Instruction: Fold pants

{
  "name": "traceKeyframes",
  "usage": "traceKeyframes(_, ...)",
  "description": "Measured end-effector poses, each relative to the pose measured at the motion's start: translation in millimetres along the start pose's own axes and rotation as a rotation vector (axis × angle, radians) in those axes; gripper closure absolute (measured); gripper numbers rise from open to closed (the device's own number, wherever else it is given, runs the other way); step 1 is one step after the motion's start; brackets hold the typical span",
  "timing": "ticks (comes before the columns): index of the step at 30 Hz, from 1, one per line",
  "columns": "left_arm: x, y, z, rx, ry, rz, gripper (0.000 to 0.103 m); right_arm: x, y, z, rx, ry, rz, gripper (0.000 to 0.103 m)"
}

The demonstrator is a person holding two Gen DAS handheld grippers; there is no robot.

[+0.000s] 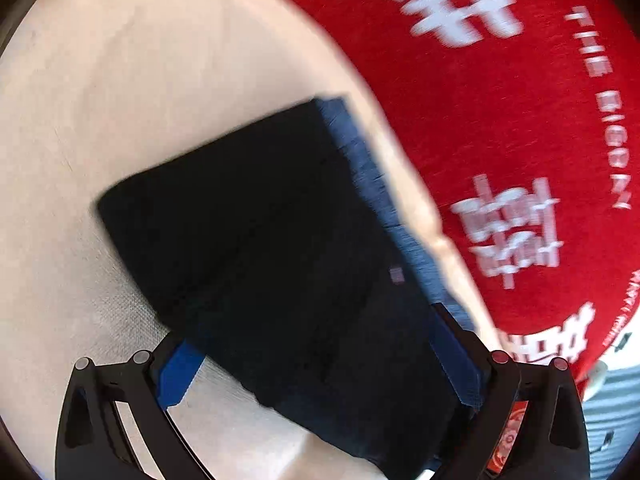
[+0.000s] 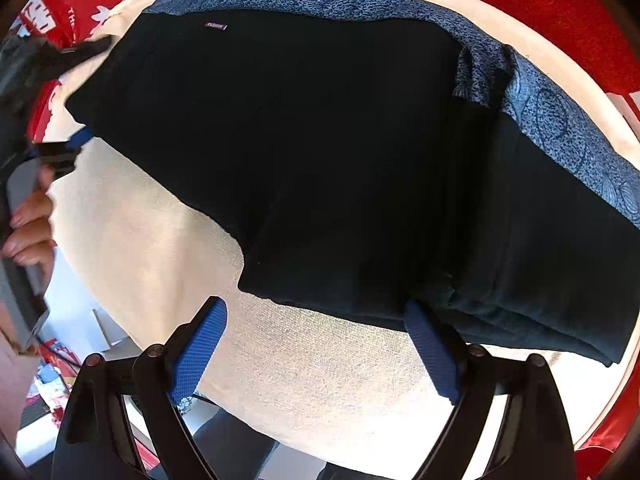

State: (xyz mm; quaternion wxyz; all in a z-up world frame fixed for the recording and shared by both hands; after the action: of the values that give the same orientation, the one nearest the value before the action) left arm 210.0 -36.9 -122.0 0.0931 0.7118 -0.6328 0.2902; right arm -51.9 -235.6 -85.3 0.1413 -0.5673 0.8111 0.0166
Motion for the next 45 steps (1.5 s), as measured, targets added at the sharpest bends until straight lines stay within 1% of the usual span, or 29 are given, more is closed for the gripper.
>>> traceKeyframes(1, 1, -2, 0, 0.014, -0.001, -0.009, 0.002, -1, 0, -2, 0.002, -0.004, -0.003, 0.010)
traceKeyframes(2, 2, -5, -1, 0.023, -0.015, -0.011, 0.007, -2, -1, -6, 0.007, -0.013, -0.002, 0.010)
traceKeyframes(3, 2, -5, -2, 0.030, -0.045, 0.001, 0.015, -3, -3, -11, 0.016, -0.032, 0.004, 0.010)
traceKeyframes(5, 0, -6, -1, 0.040, -0.121, 0.060, 0.061, -3, -11, -20, 0.034, -0.055, 0.019, 0.010)
traceKeyframes(7, 4, -6, -2, 0.052, -0.157, 0.155, 0.067, -1, -27, -30, 0.058, -0.079, 0.050, 0.010)
traceKeyframes(8, 8, -5, -3, 0.067, -0.171, 0.202, 0.067, 0, -38, -36, 0.076, -0.097, 0.069, 0.010)
traceKeyframes(9, 21, -2, -6, 0.102, -0.204, 0.330, 0.068, 0, -50, -41, 0.095, -0.107, 0.079, 0.010)
traceKeyframes(10, 31, 2, -8, 0.128, -0.226, 0.419, 0.068, -1, -65, -46, 0.116, -0.117, 0.081, 0.010)
traceKeyframes(12, 49, 11, -13, 0.175, -0.256, 0.562, 0.068, -9, -95, -54, 0.147, -0.152, 0.080, 0.010)
traceKeyframes(14, 54, 14, -17, 0.191, -0.266, 0.594, 0.068, -25, -129, -58, 0.151, -0.221, 0.083, 0.010)
traceKeyframes(15, 55, 15, -18, 0.199, -0.277, 0.622, 0.068, -33, -142, -56, 0.139, -0.249, 0.077, 0.010)
traceKeyframes(16, 57, 16, -19, 0.202, -0.281, 0.640, 0.068, -44, -156, -52, 0.117, -0.279, 0.070, 0.010)
traceKeyframes(17, 59, 19, -19, 0.208, -0.286, 0.674, 0.068, -58, -170, -46, 0.080, -0.311, 0.064, 0.010)
traceKeyframes(18, 62, 21, -19, 0.214, -0.290, 0.707, 0.068, -68, -181, -42, 0.063, -0.332, 0.060, 0.010)
traceKeyframes(20, 68, 26, -21, 0.228, -0.293, 0.771, 0.068, -102, -205, -29, 0.003, -0.375, 0.006, 0.010)
traceKeyframes(21, 71, 29, -21, 0.237, -0.294, 0.803, 0.068, -116, -208, -24, -0.018, -0.371, -0.022, 0.009)
traceKeyframes(22, 73, 31, -22, 0.246, -0.298, 0.831, 0.068, -130, -216, -18, -0.057, -0.352, -0.067, 0.008)
traceKeyframes(27, 79, 37, -25, 0.270, -0.314, 0.888, 0.068, -194, -239, 7, -0.187, -0.277, -0.259, 0.008)
traceKeyframes(31, 85, 39, -27, 0.286, -0.319, 0.918, 0.068, -217, -238, 30, -0.267, -0.198, -0.332, 0.008)
traceKeyframes(33, 87, 41, -28, 0.293, -0.325, 0.940, 0.068, -214, -230, 48, -0.326, -0.159, -0.357, 0.008)
traceKeyframes(34, 89, 42, -29, 0.297, -0.328, 0.954, 0.068, -209, -225, 54, -0.341, -0.136, -0.369, 0.016)
traceKeyframes(35, 90, 43, -30, 0.295, -0.327, 0.958, 0.068, -206, -223, 56, -0.340, -0.125, -0.381, 0.052)
traceKeyframes(36, 91, 46, -31, 0.284, -0.321, 0.960, 0.068, -202, -220, 56, -0.328, -0.129, -0.386, 0.063)
traceKeyframes(37, 95, 49, -33, 0.281, -0.306, 0.963, 0.068, -195, -219, 52, -0.304, -0.146, -0.377, 0.083)
traceKeyframes(38, 98, 52, -35, 0.288, -0.296, 0.974, 0.068, -187, -220, 46, -0.281, -0.165, -0.362, 0.084)
traceKeyframes(39, 107, 57, -40, 0.303, -0.292, 1.010, 0.068, -178, -221, 36, -0.243, -0.192, -0.335, 0.085)
traceKeyframes(41, 121, 63, -47, 0.315, -0.274, 1.037, 0.068, -164, -220, 19, -0.196, -0.267, -0.271, 0.086)
traceKeyframes(44, 151, 72, -63, 0.314, -0.190, 1.030, 0.068, -130, -216, -20, -0.115, -0.396, -0.160, 0.086)
traceKeyframes(45, 162, 76, -67, 0.314, -0.162, 1.036, 0.068, -121, -216, -30, -0.095, -0.422, -0.132, 0.086)
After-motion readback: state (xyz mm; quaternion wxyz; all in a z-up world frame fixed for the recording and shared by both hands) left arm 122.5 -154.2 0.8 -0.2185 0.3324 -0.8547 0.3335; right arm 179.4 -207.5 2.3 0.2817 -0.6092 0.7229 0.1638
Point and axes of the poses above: each gripper's, at about its wrist camera, not at the fingertips, and z roughly the way its jaws point, x to its right, y to its underside, the point moved 6 cm from there along z, roughly the way its jaws point, and after that the axes turned 14 degrees about x, right-handed, at the moved point
